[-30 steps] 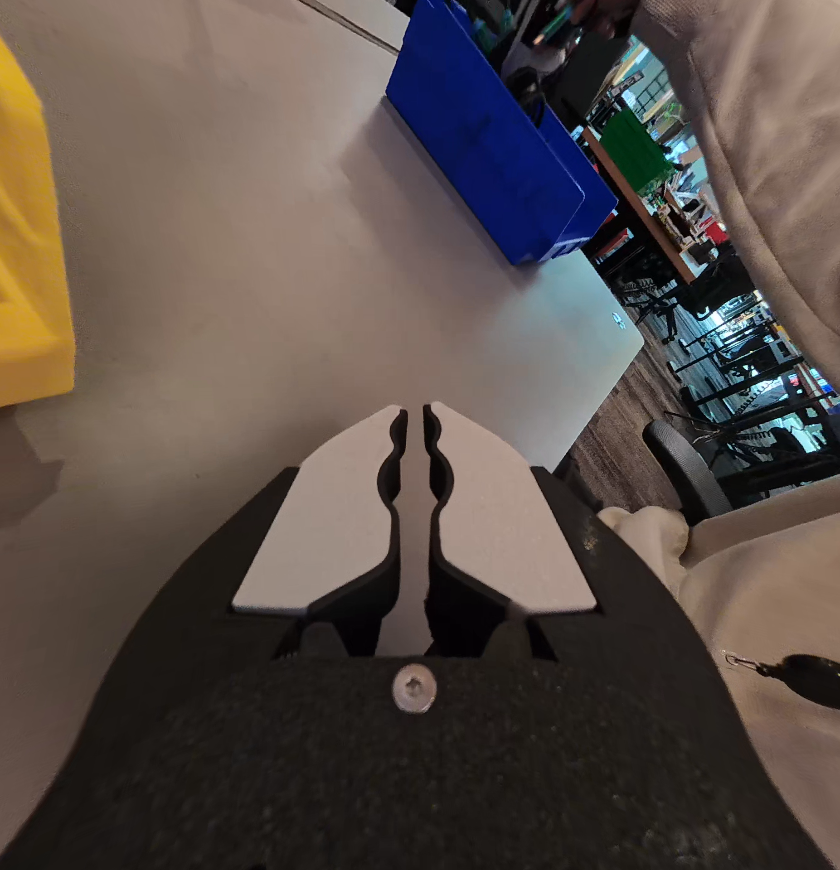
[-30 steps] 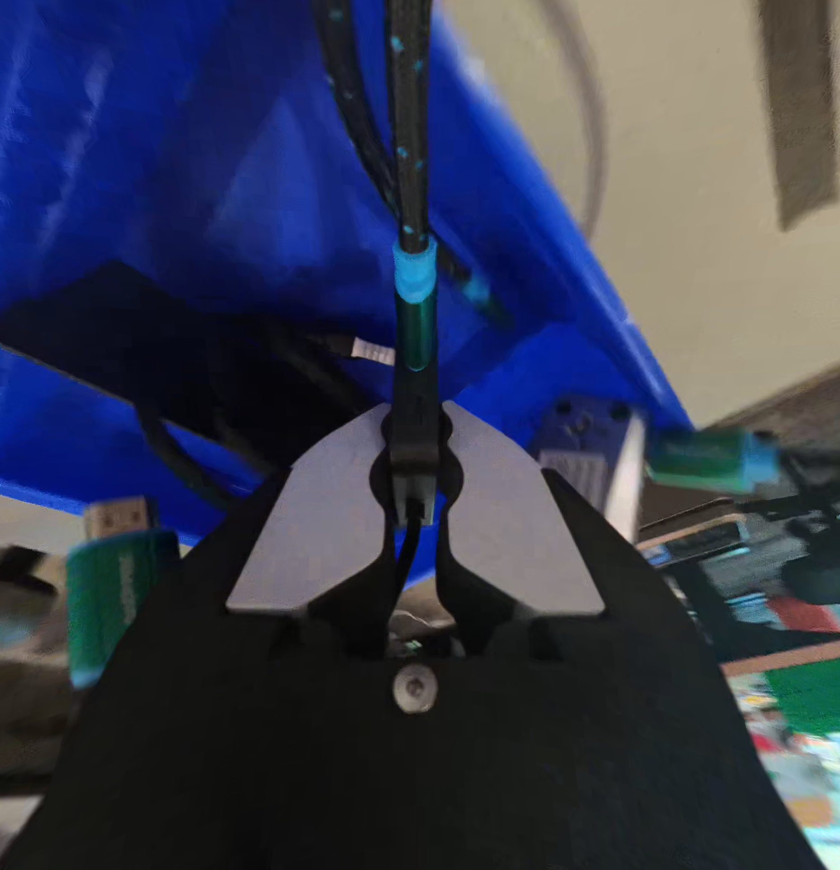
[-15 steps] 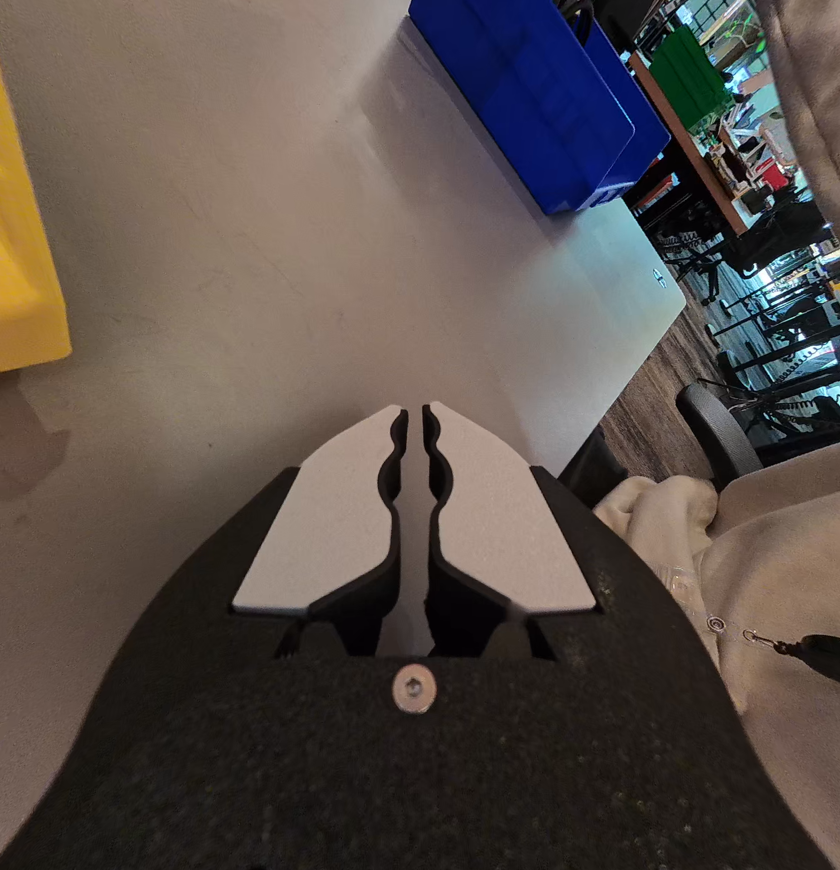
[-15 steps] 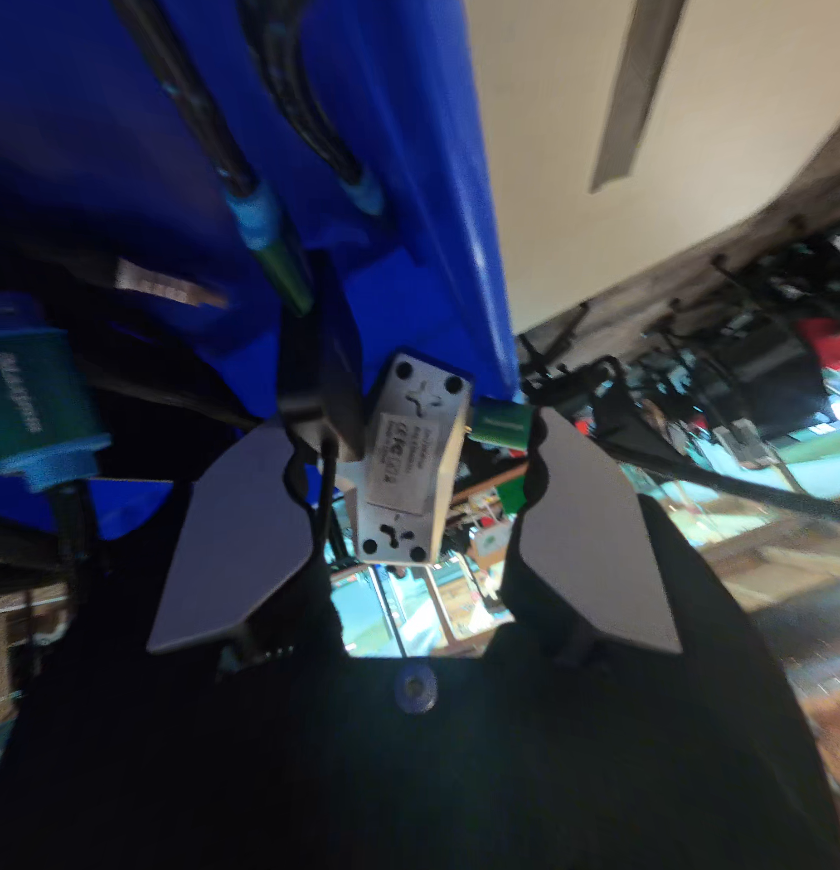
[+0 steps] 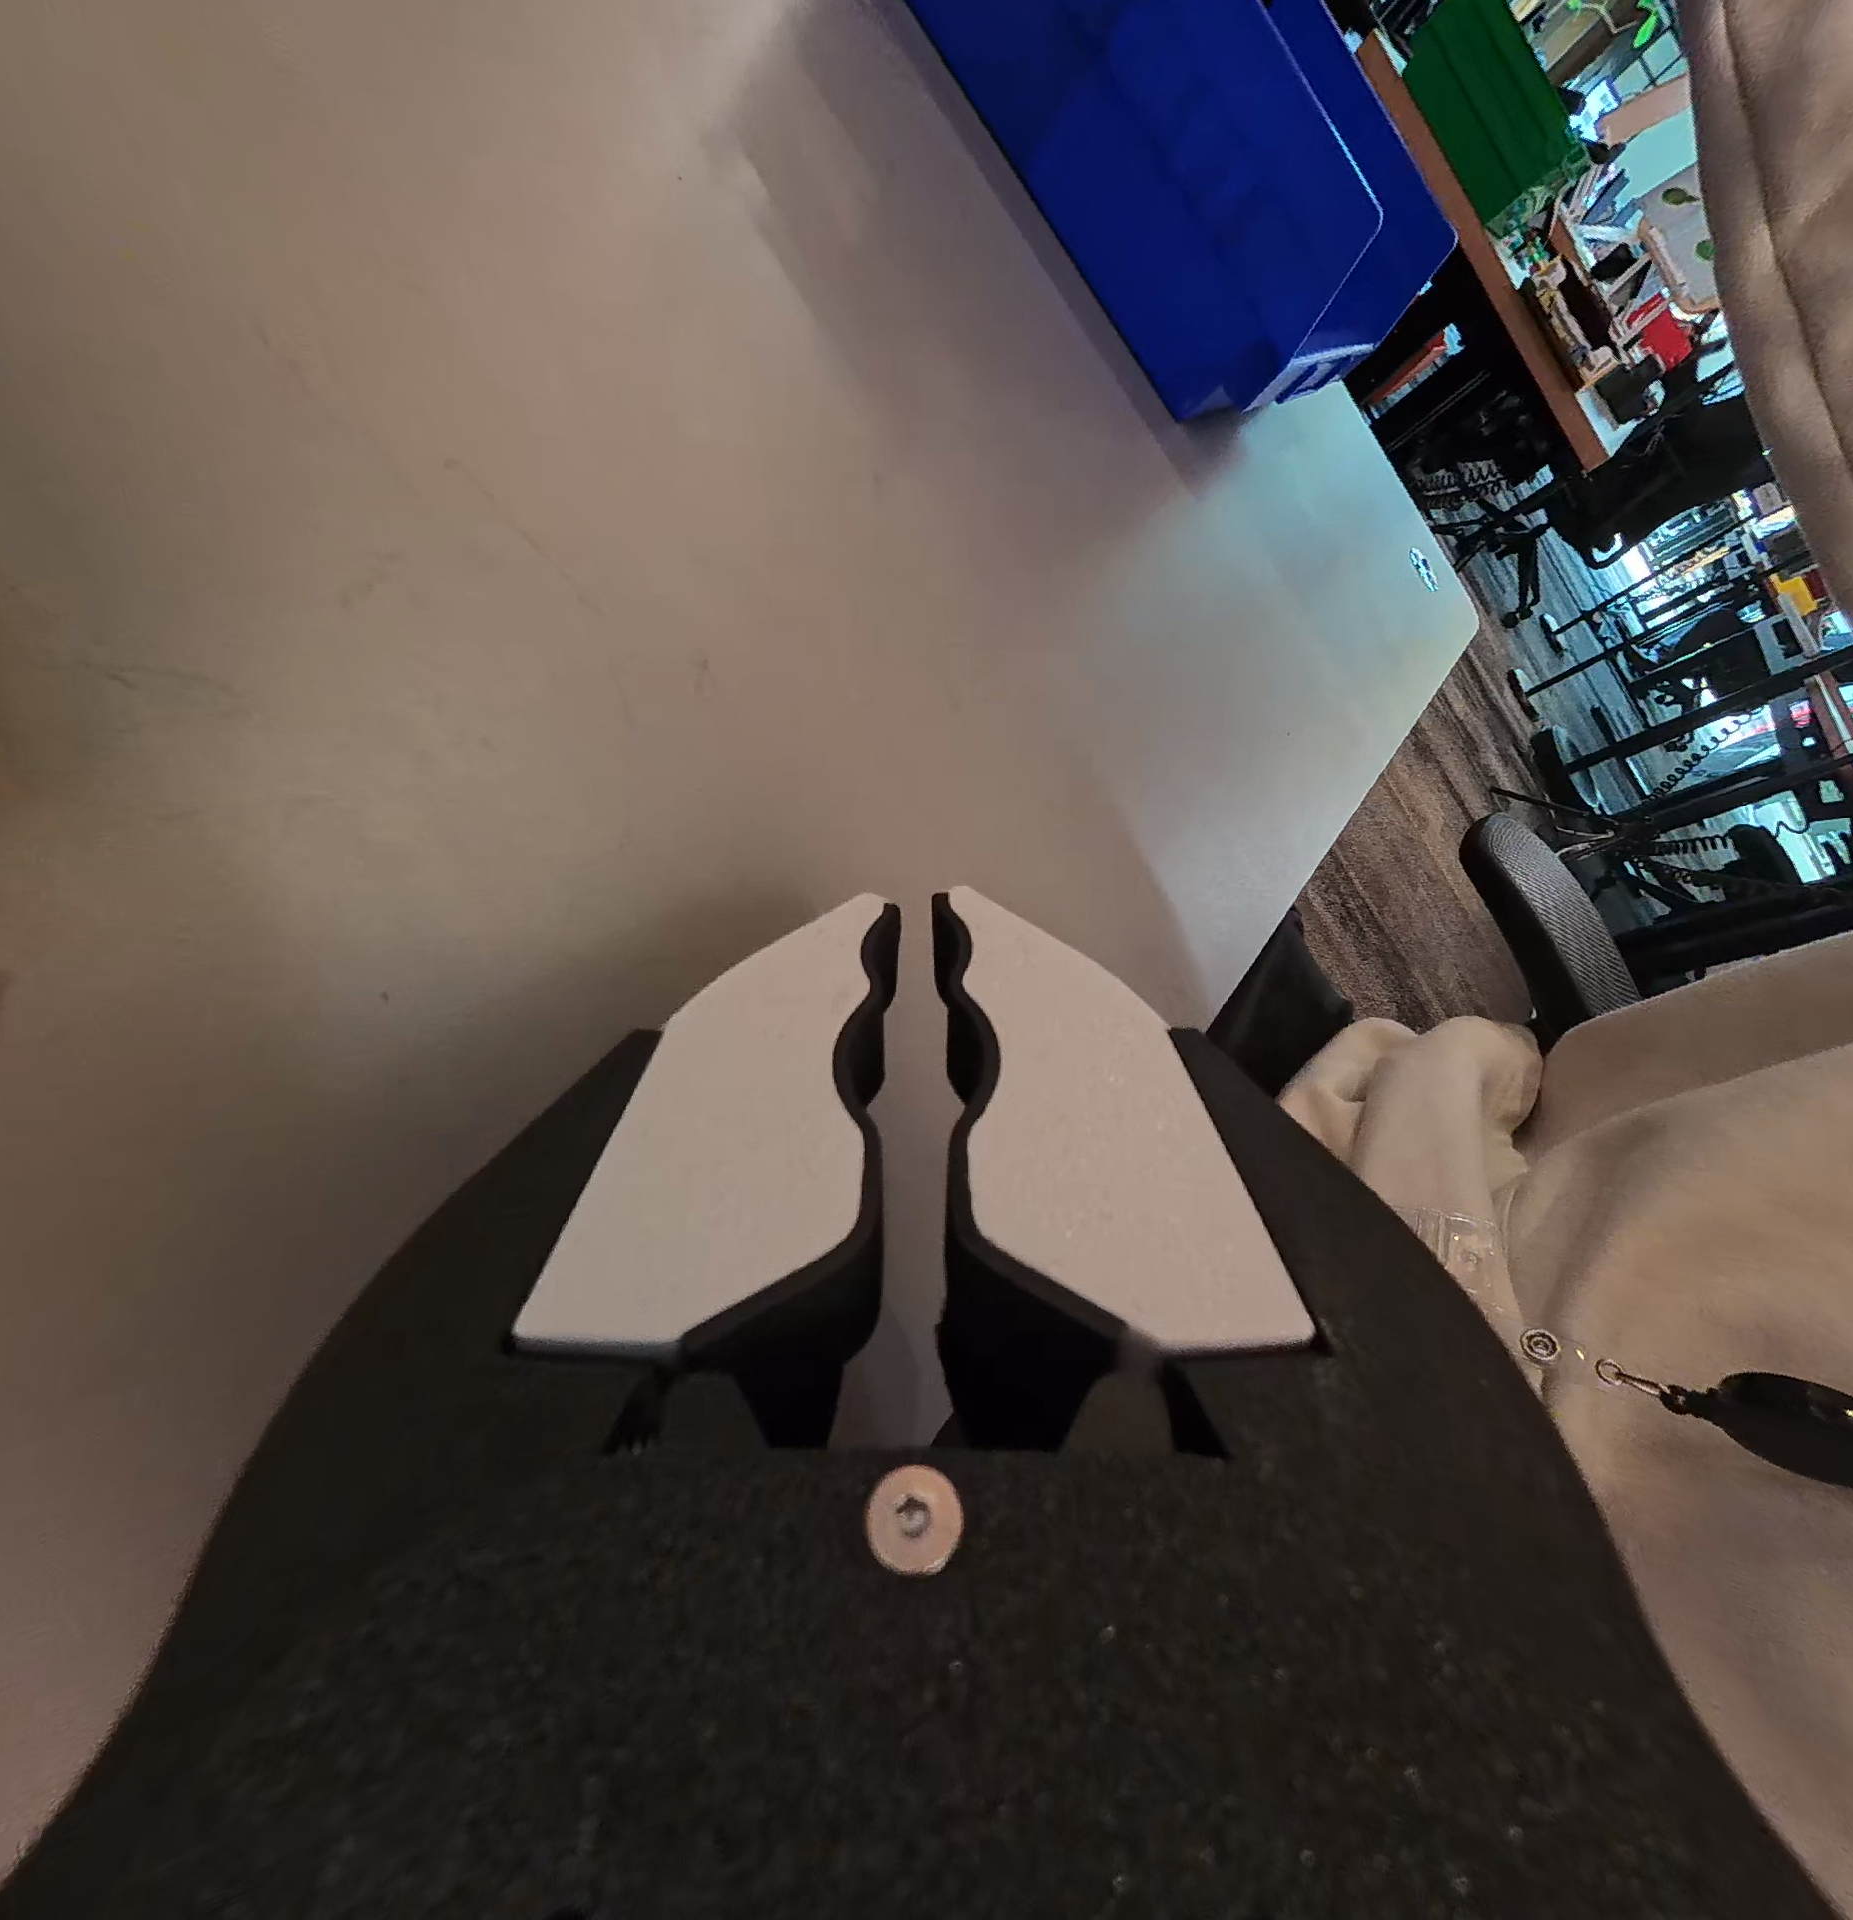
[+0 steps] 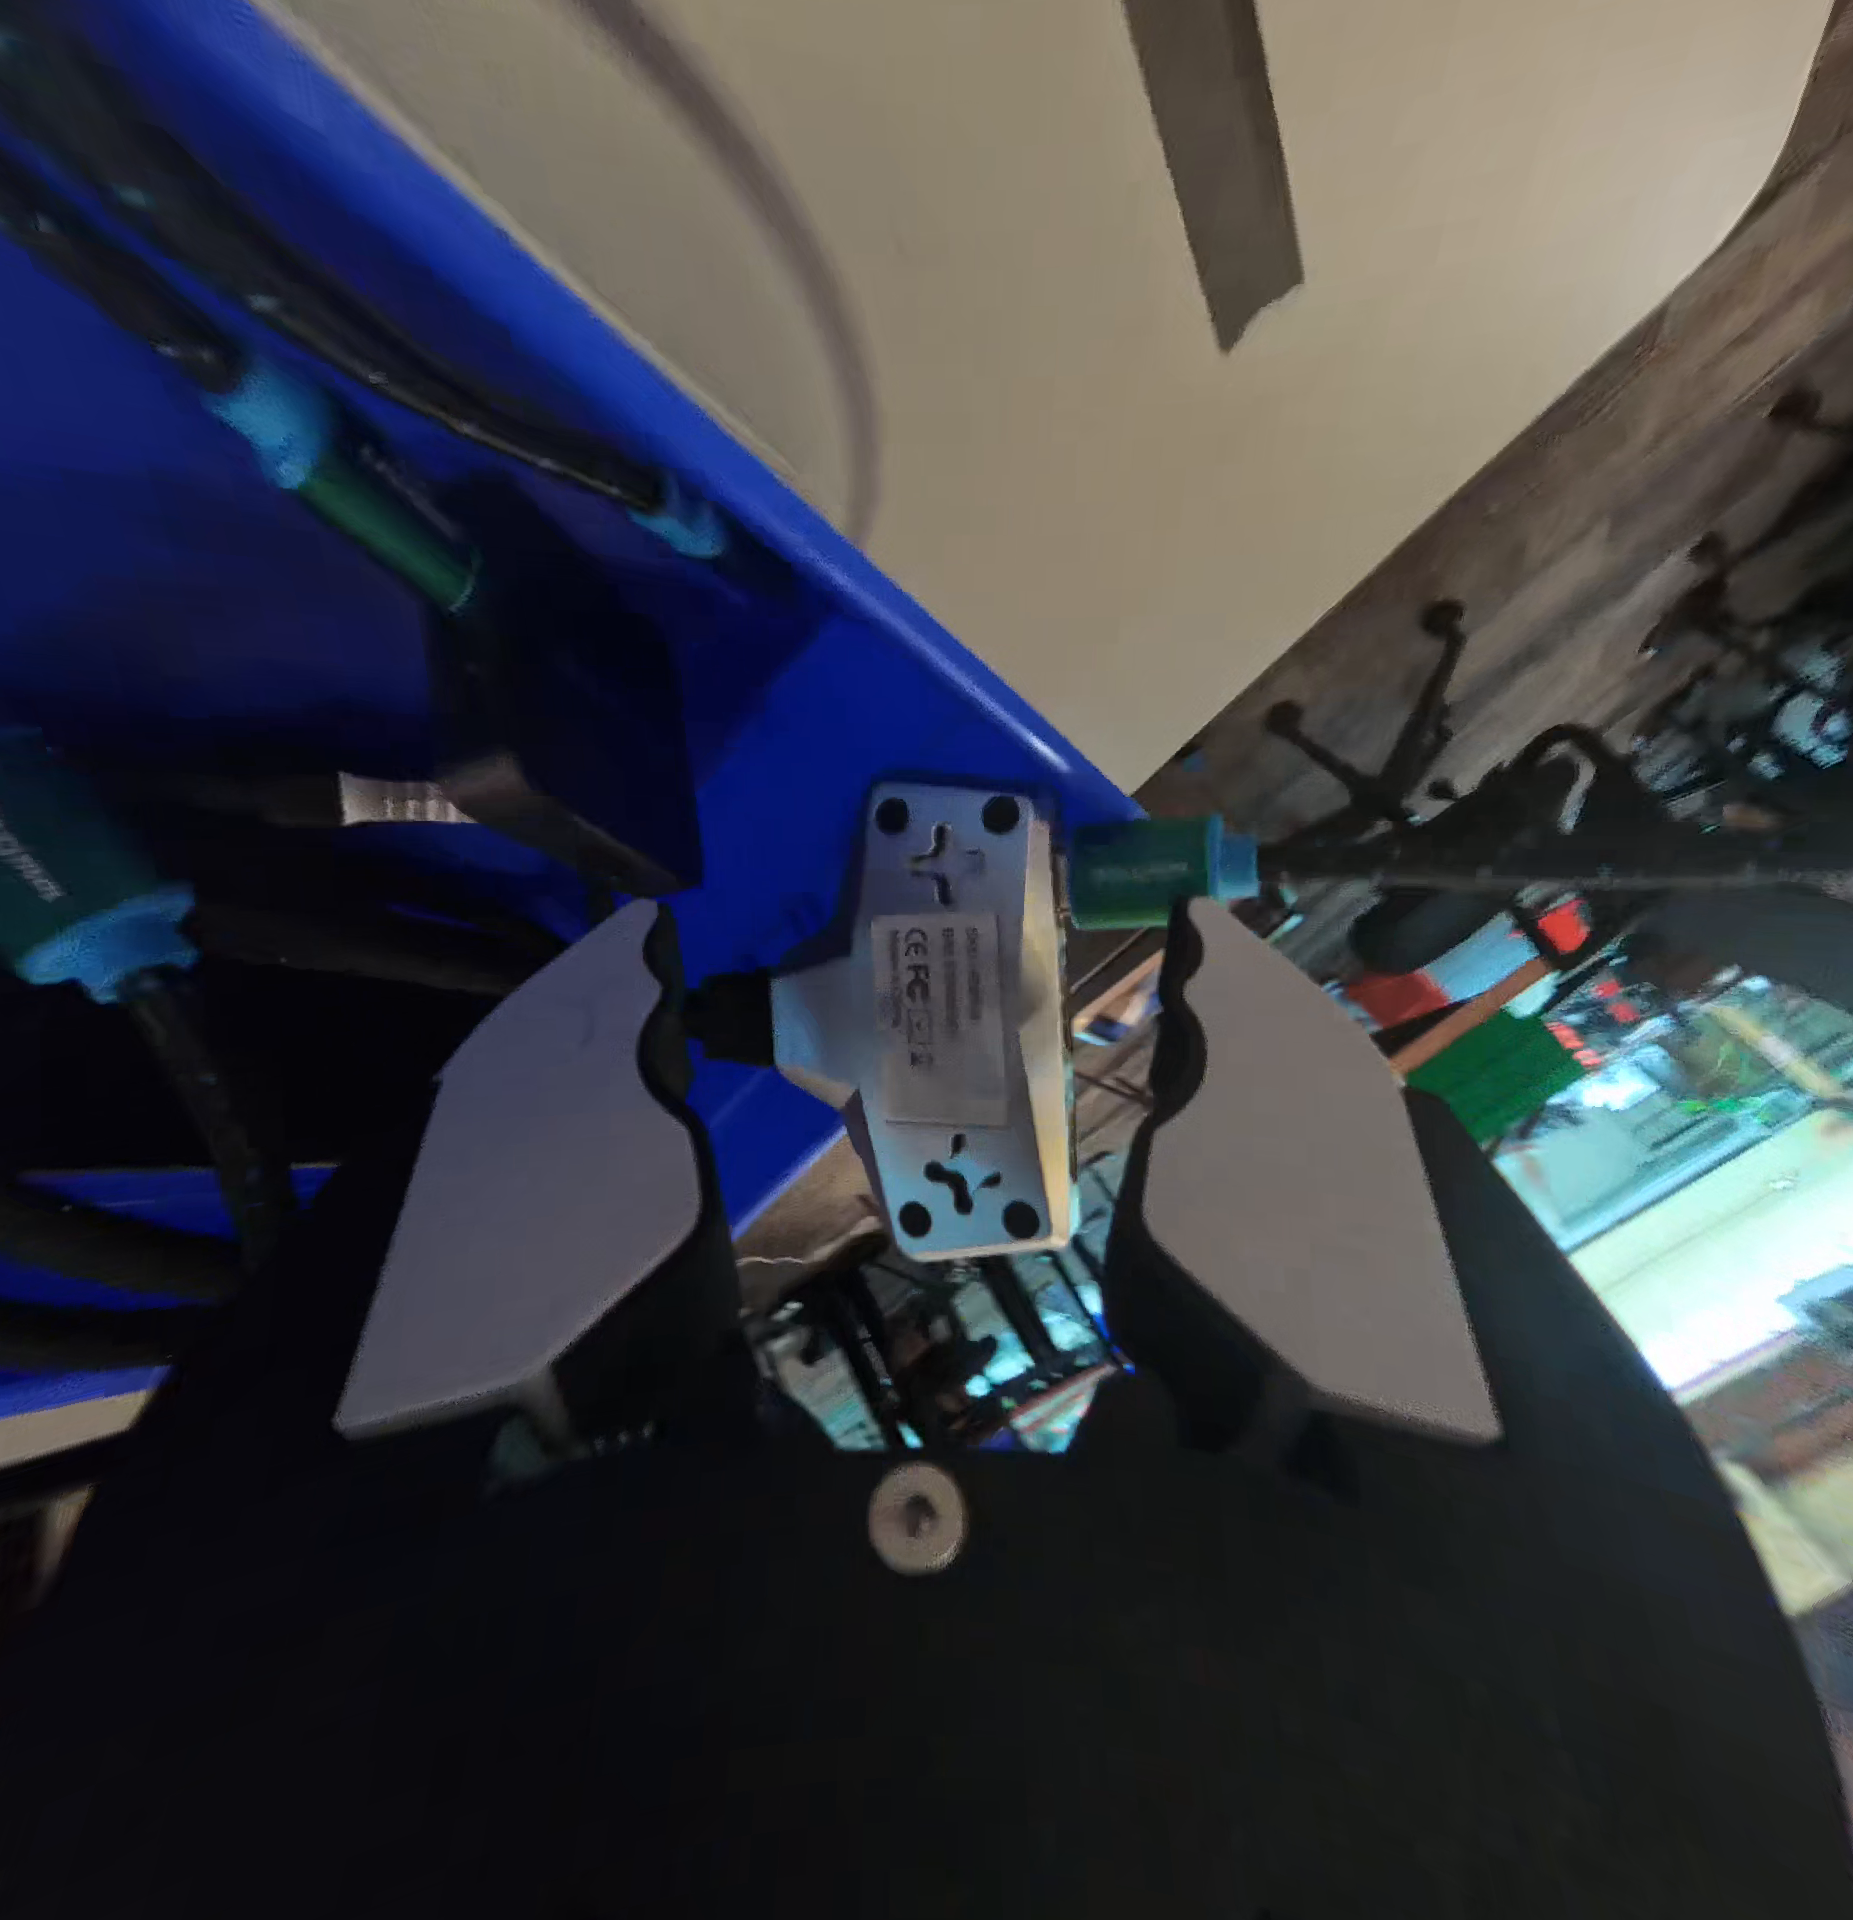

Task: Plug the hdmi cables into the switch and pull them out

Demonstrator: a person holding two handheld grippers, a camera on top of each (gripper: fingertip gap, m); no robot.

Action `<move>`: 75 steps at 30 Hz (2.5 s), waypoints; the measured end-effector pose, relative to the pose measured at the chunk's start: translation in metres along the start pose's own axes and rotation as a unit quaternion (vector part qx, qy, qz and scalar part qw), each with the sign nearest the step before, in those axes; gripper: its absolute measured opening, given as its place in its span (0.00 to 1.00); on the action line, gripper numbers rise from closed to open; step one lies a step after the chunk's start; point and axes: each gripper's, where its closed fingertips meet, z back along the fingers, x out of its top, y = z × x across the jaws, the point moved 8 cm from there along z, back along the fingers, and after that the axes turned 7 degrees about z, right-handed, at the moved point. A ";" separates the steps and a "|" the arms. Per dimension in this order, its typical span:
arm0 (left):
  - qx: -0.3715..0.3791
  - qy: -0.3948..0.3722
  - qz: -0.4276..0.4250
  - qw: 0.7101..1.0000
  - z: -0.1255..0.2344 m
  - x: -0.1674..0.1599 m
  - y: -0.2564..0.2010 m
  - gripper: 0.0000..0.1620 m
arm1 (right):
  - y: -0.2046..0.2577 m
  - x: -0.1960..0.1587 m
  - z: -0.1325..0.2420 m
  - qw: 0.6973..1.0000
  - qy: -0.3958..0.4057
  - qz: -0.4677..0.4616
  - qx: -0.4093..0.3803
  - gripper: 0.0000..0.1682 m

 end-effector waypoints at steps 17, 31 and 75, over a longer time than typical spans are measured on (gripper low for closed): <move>0.097 -0.139 -0.077 0.982 0.054 0.011 -0.004 0.16 | 0.075 -0.121 0.159 0.813 -0.546 -0.200 -0.037 0.42; 0.268 -0.230 0.088 0.932 0.138 0.033 0.093 0.25 | 0.409 -0.063 0.101 0.658 -0.676 -0.083 0.323 0.31; 0.364 -0.212 0.107 0.900 0.117 0.052 0.070 0.19 | 0.417 -0.074 0.111 0.663 -0.676 -0.029 0.321 0.27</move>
